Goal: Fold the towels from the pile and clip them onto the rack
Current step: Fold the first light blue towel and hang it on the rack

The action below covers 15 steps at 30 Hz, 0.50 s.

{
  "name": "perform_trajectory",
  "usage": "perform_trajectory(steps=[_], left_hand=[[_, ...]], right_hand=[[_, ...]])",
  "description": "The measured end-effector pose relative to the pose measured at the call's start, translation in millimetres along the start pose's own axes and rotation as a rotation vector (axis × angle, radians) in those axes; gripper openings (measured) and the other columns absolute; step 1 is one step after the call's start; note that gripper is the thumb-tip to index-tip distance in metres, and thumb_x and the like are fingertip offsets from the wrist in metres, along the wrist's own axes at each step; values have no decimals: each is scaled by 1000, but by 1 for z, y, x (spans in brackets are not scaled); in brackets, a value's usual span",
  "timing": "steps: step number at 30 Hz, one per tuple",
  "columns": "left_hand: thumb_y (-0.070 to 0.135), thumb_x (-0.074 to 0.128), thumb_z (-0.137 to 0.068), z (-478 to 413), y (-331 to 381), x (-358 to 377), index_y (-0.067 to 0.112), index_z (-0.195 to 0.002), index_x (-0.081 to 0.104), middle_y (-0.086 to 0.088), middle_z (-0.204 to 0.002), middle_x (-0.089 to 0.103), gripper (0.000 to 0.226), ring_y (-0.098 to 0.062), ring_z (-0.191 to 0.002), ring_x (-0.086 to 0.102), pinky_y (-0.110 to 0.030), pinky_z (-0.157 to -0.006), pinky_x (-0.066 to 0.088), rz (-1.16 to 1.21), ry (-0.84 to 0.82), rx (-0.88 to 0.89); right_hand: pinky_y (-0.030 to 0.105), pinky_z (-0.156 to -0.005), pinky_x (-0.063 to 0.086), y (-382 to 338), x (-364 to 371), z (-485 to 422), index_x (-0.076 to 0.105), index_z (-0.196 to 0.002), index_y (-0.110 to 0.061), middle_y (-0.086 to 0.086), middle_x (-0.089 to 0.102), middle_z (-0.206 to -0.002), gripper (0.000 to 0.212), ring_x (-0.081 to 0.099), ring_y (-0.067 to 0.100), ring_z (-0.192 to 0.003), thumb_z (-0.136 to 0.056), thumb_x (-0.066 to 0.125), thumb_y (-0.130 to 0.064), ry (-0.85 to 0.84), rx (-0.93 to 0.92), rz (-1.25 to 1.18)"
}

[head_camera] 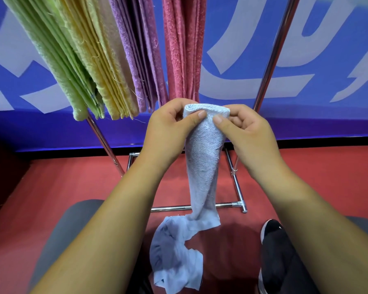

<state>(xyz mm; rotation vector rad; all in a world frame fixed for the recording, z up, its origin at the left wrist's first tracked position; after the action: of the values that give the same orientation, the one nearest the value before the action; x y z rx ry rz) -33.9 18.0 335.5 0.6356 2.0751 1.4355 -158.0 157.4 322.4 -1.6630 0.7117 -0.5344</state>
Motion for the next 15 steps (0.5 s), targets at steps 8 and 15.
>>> perform_trajectory(steps=[8, 15], left_hand=[[13, 79, -94, 1, 0, 0, 8, -106, 77, -15, -102, 78, 13, -13, -90, 69, -37, -84, 58, 60, 0, -7], [10, 75, -98, 1, -9, 0, 3, -123, 73, -11, -116, 79, 26, -14, -103, 72, -28, -91, 58, 179, -89, -90]], right_hand=[[53, -92, 61, -2, 2, 0, 78, -108, -12, 4, 82, -86, 9, 76, 19, -86, -100, 74, -13, 44, -2, -40], [57, -90, 62, -3, 1, 0, 80, -108, -16, 8, 83, -92, 10, 77, 20, -87, -99, 75, -15, 94, -18, -11]])
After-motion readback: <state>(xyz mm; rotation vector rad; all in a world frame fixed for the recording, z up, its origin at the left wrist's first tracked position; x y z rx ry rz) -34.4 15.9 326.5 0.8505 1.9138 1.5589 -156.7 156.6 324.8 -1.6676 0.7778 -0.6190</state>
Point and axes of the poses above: each hand's wrist, its own z-axis away from the middle knuckle, its own x-axis out of the palm, y = z × x, the point moved 2 cm from there along -z, towards the middle knuckle
